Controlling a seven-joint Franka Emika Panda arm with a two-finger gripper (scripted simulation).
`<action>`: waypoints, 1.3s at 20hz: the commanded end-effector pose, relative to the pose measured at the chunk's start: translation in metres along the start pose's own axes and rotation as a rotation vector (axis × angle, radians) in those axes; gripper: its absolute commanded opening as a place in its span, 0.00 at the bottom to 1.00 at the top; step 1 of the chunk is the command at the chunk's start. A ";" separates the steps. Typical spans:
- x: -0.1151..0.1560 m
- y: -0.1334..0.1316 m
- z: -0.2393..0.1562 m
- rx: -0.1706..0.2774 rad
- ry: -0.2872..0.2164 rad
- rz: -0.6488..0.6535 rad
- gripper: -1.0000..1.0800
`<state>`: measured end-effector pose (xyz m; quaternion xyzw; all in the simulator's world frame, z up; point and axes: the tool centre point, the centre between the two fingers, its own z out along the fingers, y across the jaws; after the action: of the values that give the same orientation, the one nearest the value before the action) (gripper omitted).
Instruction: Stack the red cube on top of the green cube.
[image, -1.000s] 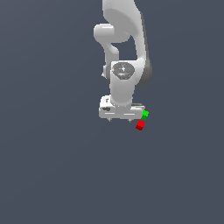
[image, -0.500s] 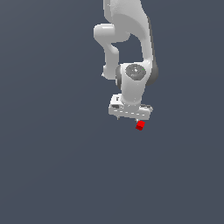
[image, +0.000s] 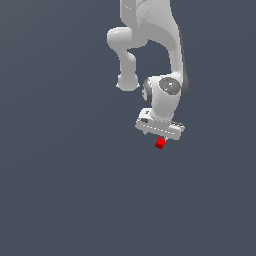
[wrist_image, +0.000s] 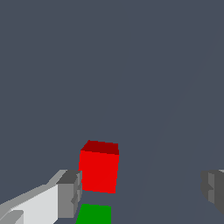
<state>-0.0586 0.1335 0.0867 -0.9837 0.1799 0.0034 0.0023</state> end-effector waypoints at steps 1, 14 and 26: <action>-0.005 -0.009 0.005 -0.001 0.003 0.034 0.96; -0.015 -0.034 0.017 -0.003 0.008 0.114 0.96; -0.016 -0.034 0.048 -0.003 0.008 0.113 0.96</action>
<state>-0.0614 0.1711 0.0465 -0.9720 0.2351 -0.0003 0.0002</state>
